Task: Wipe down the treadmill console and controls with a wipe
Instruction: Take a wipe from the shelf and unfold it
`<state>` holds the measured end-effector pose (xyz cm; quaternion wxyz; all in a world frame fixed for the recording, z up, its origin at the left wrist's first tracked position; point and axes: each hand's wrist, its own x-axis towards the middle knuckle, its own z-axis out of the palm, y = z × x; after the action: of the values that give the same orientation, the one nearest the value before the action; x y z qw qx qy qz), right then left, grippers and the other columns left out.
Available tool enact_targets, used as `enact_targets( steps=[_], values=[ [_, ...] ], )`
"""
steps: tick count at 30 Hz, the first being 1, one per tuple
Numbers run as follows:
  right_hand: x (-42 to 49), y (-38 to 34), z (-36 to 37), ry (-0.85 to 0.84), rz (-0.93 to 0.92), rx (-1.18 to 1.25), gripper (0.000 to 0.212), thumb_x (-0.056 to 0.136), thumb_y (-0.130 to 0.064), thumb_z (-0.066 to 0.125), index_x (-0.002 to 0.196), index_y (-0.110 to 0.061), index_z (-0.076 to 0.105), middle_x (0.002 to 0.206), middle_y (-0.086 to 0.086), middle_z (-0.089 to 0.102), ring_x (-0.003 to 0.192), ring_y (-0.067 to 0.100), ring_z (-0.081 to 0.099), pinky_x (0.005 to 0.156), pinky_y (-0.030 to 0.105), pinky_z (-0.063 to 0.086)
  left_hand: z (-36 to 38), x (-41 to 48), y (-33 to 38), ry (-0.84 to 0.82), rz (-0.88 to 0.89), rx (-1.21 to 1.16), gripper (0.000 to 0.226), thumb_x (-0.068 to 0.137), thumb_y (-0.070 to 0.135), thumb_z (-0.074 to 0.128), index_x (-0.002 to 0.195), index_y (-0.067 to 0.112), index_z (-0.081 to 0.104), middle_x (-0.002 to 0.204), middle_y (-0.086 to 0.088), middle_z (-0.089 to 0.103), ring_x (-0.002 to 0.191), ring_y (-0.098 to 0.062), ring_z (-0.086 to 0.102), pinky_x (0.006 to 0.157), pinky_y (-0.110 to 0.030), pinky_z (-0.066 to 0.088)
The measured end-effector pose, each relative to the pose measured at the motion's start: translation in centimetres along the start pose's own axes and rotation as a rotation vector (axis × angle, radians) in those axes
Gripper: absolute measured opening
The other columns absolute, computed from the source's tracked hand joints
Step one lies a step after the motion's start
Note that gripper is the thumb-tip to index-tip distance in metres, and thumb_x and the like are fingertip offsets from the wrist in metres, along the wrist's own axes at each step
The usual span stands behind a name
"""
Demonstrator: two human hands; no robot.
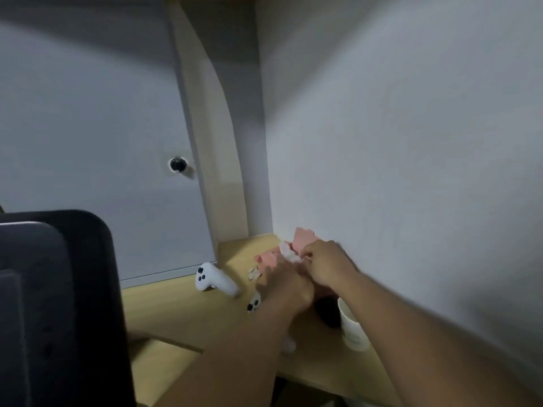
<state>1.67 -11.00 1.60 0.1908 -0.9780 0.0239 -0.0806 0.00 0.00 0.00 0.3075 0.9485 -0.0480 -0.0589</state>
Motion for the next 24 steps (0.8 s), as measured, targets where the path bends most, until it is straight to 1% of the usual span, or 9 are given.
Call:
enact_targets(
  steps=[3,6,9,11,14,16,18,21,24],
  values=[
    [1.7,-0.4,1.4,0.011,0.016,0.02,0.027,0.093,-0.04,0.046,0.092,-0.018,0.063,0.096,0.011,0.065,0.081,0.029,0.055,0.079,0.031,0.046,0.0,1.5,-0.6,-0.006,0.085,0.185,0.052,0.101,0.027,0.039,0.152,0.026,0.03,0.164,-0.009,0.012,0.148,-0.037,0.012,0.117,-0.055,0.02],
    [2.9,-0.5,2.4,0.083,0.053,0.022,0.016,0.09,-0.027,0.047,0.099,-0.02,0.058,0.097,0.008,0.062,0.077,0.026,0.048,0.074,0.033,0.043,0.0,1.8,-1.2,0.033,0.128,0.229,0.046,0.1,0.025,0.038,0.146,0.027,0.042,0.162,-0.009,0.018,0.146,-0.037,0.019,0.115,-0.055,0.024],
    [3.0,-0.3,2.5,0.121,0.02,0.045,0.01,0.089,-0.021,0.053,0.087,-0.017,0.061,0.095,0.008,0.065,0.079,0.028,0.054,0.072,0.029,0.042,-0.1,2.0,-1.3,0.032,0.147,0.204,0.045,0.101,0.028,0.037,0.146,0.029,0.044,0.165,-0.006,0.009,0.15,-0.034,0.007,0.119,-0.053,0.016],
    [2.9,-0.1,1.6,0.196,-0.047,0.111,0.02,0.09,-0.021,0.057,0.07,-0.016,0.056,0.086,0.009,0.068,0.082,0.031,0.06,0.069,0.028,0.039,-0.6,2.1,-1.0,0.025,0.175,0.194,0.044,0.101,0.031,0.037,0.144,0.026,0.047,0.165,-0.005,0.005,0.151,-0.03,0.008,0.118,-0.054,0.017],
    [2.6,-1.2,-1.5,0.378,-0.089,0.241,0.025,0.093,-0.026,0.055,0.073,-0.012,0.059,0.074,0.004,0.067,0.077,0.028,0.062,0.07,0.034,0.045,-1.9,1.4,0.2,0.004,0.202,0.237,0.047,0.099,0.036,0.04,0.143,0.021,0.047,0.165,-0.001,0.003,0.15,-0.029,0.01,0.116,-0.057,0.017],
    [2.3,-2.6,-4.8,0.503,-0.108,0.307,0.023,0.095,-0.031,0.052,0.078,-0.017,0.06,0.071,-0.003,0.067,0.074,0.025,0.062,0.073,0.036,0.047,-3.3,0.5,1.6,0.042,0.166,0.146,0.045,0.099,0.037,0.039,0.137,0.016,0.051,0.165,0.003,0.009,0.148,-0.029,0.016,0.115,-0.054,0.021],
    [1.6,-3.8,-8.7,0.553,-0.12,0.385,0.021,0.093,-0.034,0.053,0.076,-0.022,0.056,0.067,-0.008,0.065,0.071,0.02,0.062,0.073,0.035,0.048,-4.9,-0.5,3.2,0.154,0.185,0.037,0.04,0.1,0.031,0.039,0.129,0.008,0.053,0.159,-0.004,0.026,0.142,-0.026,0.031,0.11,-0.046,0.032],
    [-0.3,-5.6,-13.8,0.502,-0.175,0.657,0.015,0.092,-0.024,0.056,0.079,-0.021,0.061,0.074,-0.003,0.069,0.075,0.025,0.066,0.073,0.046,0.055,-8.2,-3.1,6.2,0.335,0.249,-0.283,0.028,0.096,0.018,0.045,0.12,0.005,0.051,0.128,-0.014,0.052,0.108,-0.028,0.056,0.085,-0.034,0.044],
    [-3.7,-7.6,-17.7,0.502,-0.227,0.803,0.015,0.094,-0.014,0.054,0.084,-0.017,0.065,0.082,0.008,0.069,0.077,0.032,0.066,0.074,0.048,0.057,-12.6,-7.6,9.0,0.325,0.326,-0.695,0.026,0.088,0.012,0.048,0.113,0.018,0.05,0.103,-0.003,0.06,0.085,-0.024,0.062,0.066,-0.031,0.048]
  ],
)
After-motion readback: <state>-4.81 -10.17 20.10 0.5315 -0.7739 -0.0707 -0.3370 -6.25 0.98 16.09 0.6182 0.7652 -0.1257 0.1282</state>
